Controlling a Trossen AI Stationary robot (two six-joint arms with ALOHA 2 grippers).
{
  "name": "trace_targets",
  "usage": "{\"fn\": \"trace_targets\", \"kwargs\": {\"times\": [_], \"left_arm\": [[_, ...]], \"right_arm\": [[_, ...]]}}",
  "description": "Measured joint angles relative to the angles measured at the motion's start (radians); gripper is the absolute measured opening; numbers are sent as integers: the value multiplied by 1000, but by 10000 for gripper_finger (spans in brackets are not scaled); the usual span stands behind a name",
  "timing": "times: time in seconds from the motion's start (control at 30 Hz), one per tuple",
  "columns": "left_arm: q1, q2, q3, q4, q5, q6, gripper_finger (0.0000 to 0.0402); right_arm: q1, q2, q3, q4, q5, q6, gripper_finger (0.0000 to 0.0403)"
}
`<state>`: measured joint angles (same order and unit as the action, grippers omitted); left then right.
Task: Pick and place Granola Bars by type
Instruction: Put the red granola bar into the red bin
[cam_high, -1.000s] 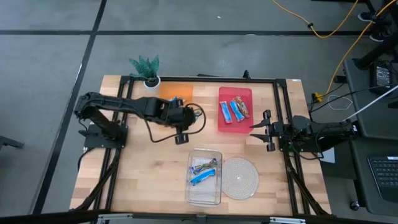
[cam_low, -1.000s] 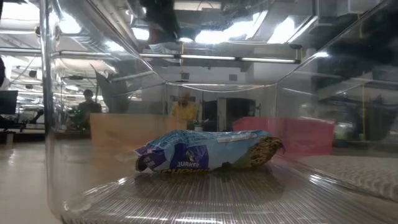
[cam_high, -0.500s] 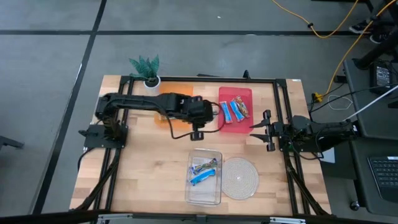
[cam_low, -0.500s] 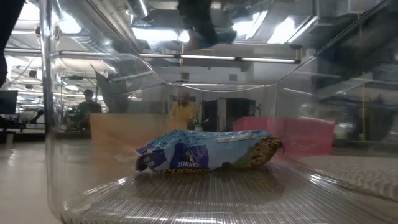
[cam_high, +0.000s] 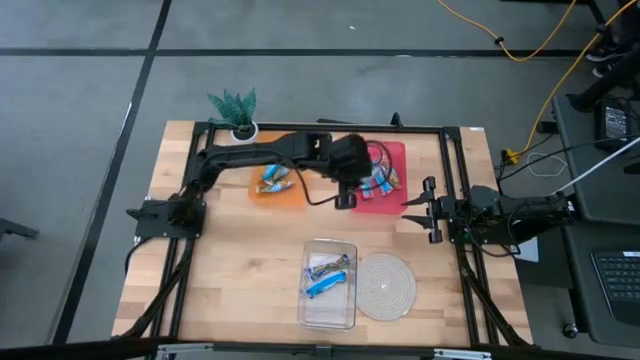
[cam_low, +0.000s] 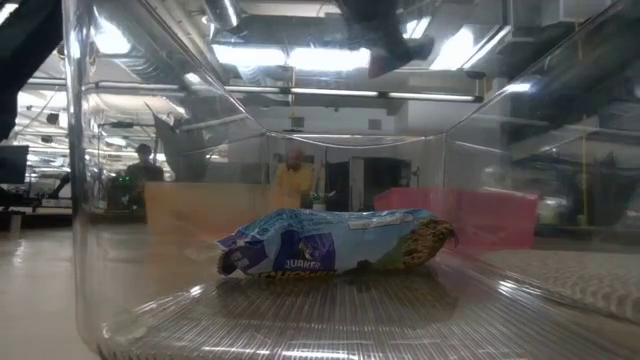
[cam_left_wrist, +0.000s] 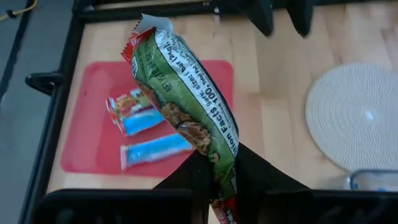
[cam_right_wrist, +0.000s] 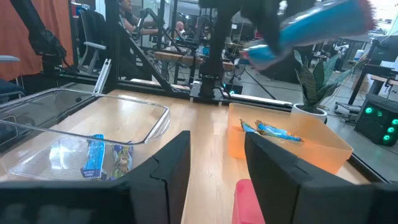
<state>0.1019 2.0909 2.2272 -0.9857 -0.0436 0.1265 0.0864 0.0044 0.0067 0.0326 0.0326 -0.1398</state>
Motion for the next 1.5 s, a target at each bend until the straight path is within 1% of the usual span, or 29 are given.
{"fn": "trace_targets", "kwargs": {"times": [0.13,0.33,0.53,0.67,1.13,1.5], "left_arm": [[41,32,42,19,64,15,34],[99,40,37,110,218,18,34],[131,39,36,184,309,17,34],[132,68,35,231,327,16,34],[130,279,33,331,334,24,34],[144,336,35,330,304,3,35]], "right_arm": [[0,0,0,0,0,0,155],[0,0,0,0,0,0,155],[0,0,0,0,0,0,155],[0,0,0,0,0,0,155],[0,0,0,0,0,0,155],[0,0,0,0,0,0,155]]}}
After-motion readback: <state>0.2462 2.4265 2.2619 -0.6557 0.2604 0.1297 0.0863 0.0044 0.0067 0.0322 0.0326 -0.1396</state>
